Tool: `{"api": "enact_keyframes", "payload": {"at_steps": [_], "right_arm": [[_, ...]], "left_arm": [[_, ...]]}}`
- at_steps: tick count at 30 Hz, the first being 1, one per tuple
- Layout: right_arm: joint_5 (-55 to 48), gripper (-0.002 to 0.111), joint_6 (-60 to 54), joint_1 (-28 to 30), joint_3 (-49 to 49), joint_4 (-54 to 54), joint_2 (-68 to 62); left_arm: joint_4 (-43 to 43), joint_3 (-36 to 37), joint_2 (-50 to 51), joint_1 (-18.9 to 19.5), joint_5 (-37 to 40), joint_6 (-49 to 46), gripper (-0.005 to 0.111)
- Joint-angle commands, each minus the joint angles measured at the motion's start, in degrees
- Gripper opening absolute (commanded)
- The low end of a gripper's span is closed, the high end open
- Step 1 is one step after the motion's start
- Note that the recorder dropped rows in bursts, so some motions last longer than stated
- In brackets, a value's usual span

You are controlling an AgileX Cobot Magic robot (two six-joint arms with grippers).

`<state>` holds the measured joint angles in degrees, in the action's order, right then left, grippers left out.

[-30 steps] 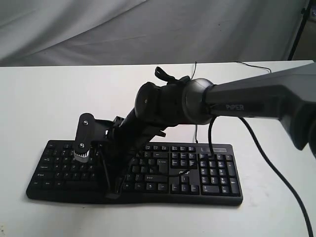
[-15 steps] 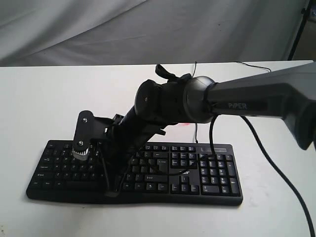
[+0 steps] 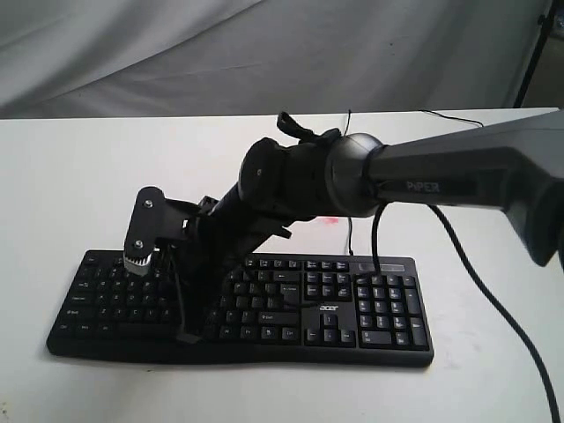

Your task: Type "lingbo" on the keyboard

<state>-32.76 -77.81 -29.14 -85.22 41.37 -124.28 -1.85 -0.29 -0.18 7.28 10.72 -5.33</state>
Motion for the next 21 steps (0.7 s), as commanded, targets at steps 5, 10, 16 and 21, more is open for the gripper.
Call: {"api": "enact_keyframes", "payload": {"at_steps": [5,10,16,21], "right_arm": [[-2.6,0.0,2.1,-0.6,-5.7,0.7,-3.1],[-4.5,0.0,3.2,-0.6,-9.1,-0.4,-5.0],[-4.4,0.0,3.3,-0.6,-9.5,-1.3,-6.1],[-4.7,0.0,3.4,-0.6,-9.5,-2.7,-6.1]], "left_arm": [[0.0,0.3,0.2,-0.2,-0.2,0.2,0.001],[0.0,0.3,0.2,-0.2,-0.2,0.2,0.001],[0.0,0.3,0.2,-0.2,-0.2,0.2,0.001],[0.0,0.3,0.2,-0.2,-0.2,0.2,0.001]]}}
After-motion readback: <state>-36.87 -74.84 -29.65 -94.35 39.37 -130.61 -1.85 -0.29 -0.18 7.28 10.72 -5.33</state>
